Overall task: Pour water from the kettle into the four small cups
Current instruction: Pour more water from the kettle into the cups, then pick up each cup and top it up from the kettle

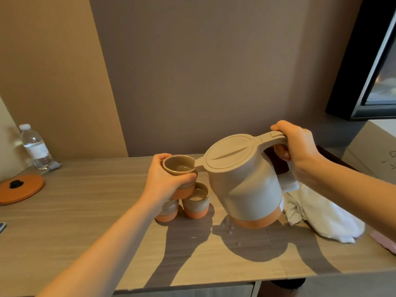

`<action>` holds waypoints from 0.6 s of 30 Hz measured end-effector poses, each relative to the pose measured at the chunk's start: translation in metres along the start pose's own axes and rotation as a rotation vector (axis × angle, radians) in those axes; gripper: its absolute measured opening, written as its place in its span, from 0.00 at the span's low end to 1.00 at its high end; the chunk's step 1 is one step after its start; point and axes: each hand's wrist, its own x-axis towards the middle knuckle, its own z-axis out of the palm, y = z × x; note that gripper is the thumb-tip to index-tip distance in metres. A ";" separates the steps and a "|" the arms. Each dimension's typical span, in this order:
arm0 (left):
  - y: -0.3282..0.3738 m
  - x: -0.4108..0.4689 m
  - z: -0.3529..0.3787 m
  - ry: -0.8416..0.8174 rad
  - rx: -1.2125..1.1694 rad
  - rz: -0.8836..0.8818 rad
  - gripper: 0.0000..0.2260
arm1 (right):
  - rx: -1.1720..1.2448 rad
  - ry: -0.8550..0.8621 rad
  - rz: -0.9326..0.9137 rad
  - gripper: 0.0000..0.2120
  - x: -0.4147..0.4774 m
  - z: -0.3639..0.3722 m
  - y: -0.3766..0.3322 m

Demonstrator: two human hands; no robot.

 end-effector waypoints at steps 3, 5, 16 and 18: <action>-0.001 0.025 0.008 -0.022 0.073 -0.022 0.36 | 0.004 0.009 0.008 0.15 0.006 -0.006 0.005; -0.005 0.041 0.015 -0.033 0.117 -0.034 0.39 | 0.006 0.021 0.021 0.15 0.010 -0.009 0.009; -0.034 0.115 0.058 -0.127 0.261 -0.080 0.42 | -0.005 0.072 0.070 0.17 0.037 -0.023 0.042; -0.043 0.124 0.063 -0.173 0.311 -0.085 0.42 | -0.013 0.083 0.082 0.16 0.043 -0.025 0.048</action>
